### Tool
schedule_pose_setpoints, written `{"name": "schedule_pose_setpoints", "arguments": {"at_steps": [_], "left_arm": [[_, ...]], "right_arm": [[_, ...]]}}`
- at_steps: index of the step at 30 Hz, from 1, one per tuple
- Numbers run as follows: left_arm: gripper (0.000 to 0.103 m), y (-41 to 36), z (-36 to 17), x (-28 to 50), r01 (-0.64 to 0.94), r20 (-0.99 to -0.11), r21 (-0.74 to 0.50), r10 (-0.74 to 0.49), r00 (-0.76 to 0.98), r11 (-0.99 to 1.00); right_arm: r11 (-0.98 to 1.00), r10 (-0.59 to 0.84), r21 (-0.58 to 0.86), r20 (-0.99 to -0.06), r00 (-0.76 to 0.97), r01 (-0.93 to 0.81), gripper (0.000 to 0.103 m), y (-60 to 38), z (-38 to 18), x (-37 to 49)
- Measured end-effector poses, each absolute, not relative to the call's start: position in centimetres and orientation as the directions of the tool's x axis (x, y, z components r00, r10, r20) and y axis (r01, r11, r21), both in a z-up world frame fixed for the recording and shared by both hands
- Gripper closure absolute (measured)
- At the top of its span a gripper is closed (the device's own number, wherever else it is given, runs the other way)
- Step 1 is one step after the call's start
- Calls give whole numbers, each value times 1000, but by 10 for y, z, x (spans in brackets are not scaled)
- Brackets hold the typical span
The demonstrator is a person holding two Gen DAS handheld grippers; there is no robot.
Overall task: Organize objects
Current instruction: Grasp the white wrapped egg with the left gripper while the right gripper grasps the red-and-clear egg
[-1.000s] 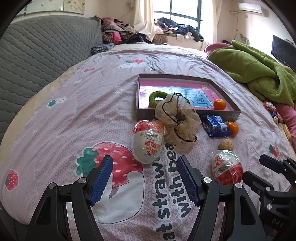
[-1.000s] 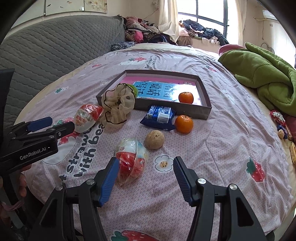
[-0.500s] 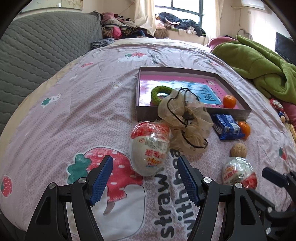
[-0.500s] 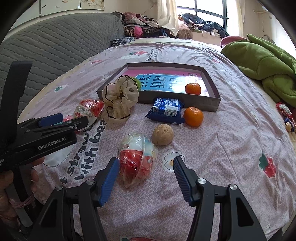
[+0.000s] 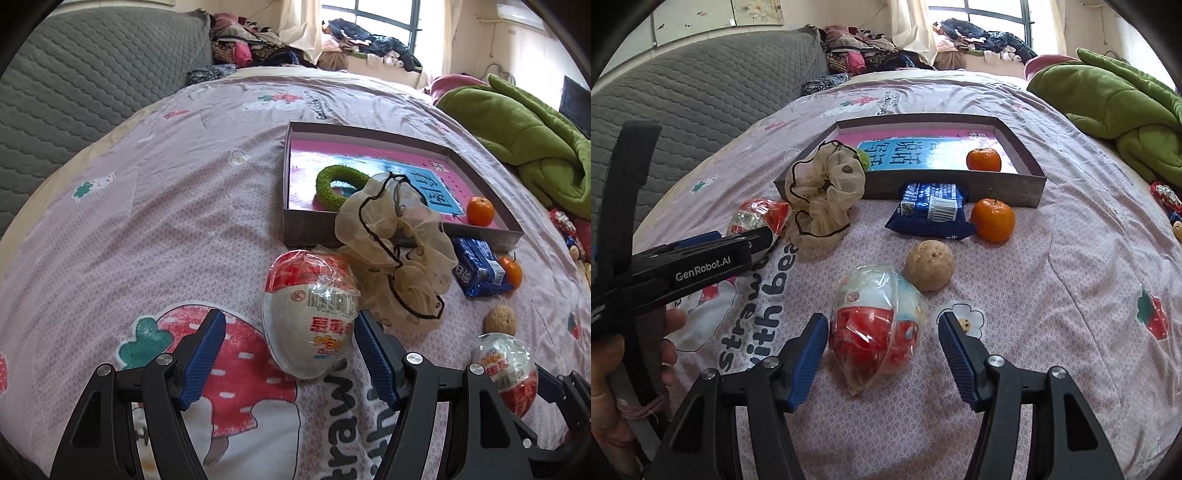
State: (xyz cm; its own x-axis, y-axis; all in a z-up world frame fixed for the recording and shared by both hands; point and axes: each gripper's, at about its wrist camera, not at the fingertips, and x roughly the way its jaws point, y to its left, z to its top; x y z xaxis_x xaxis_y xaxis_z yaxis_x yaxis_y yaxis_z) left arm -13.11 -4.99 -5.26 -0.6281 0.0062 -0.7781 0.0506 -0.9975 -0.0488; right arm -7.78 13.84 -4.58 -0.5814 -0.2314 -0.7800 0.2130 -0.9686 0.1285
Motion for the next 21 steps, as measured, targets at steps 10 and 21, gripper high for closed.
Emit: {"name": "schedule_pose_setpoints", "arguments": {"at_steps": [10,21], "left_arm": [[42,-49,-68,-142,42,-787,-68,28,-616,-997],[54,-60,-67,-140,28,-767,-145,94,-635,-989]], "right_arm": [[-965,-228,98,-774,-591,244,52,132,-46,-76],[-960,-236,85,-755,-612,266,52,130,-37,-66]]}}
